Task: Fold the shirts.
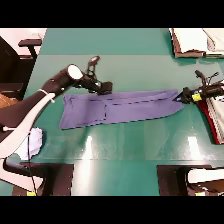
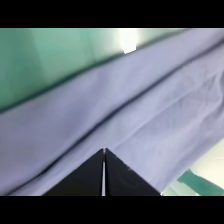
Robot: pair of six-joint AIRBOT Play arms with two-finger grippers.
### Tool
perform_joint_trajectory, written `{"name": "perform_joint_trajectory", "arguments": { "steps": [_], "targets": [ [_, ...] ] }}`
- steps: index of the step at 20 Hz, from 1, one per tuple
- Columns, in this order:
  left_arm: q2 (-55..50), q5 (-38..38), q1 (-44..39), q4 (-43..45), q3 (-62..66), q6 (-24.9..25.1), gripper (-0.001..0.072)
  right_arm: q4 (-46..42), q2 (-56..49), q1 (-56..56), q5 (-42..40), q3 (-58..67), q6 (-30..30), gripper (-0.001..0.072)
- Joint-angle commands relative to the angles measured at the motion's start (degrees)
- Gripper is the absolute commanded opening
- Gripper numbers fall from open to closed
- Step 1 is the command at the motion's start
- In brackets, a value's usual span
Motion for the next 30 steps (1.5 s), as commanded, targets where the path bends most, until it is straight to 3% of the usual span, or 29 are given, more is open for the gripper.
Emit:
{"name": "perform_joint_trajectory", "arguments": {
  "steps": [1, 10, 20, 25, 29, 30],
  "targets": [
    [-5.44, 0.13, -3.93, -0.15, 3.65, -1.49, 0.0027, 4.39, 7.89, 1.7, -1.31, 0.98, -0.46, 0.0016],
    [-10.43, 0.66, -6.8, -0.39, 8.66, -2.36, 0.0027, 5.18, 14.97, 17.59, 3.1, 20.39, 7.96, 0.0016],
    [-9.79, 0.33, -5.6, 2.12, 8.68, -2.25, 0.0027, 9.55, 14.73, 35.01, -6.58, 22.21, 8.13, 0.0016],
    [2.58, -7.76, 7.74, 11.93, 8.66, -2.34, 0.0027, 9.75, 10.58, 44.59, -9.88, 22.21, 5.99, 0.0017],
    [17.59, -9.66, 21.4, 18.21, 8.66, -2.03, 0.0028, 18.43, 0.24, 58.21, -19.76, 23.67, -2.62, 0.0032],
    [20.92, -9.79, 24.28, 19.19, 8.66, -1.33, 0.0028, 18.47, -3.48, 61.18, -20.52, 26.27, -3.58, 0.0162]
  ]
}}
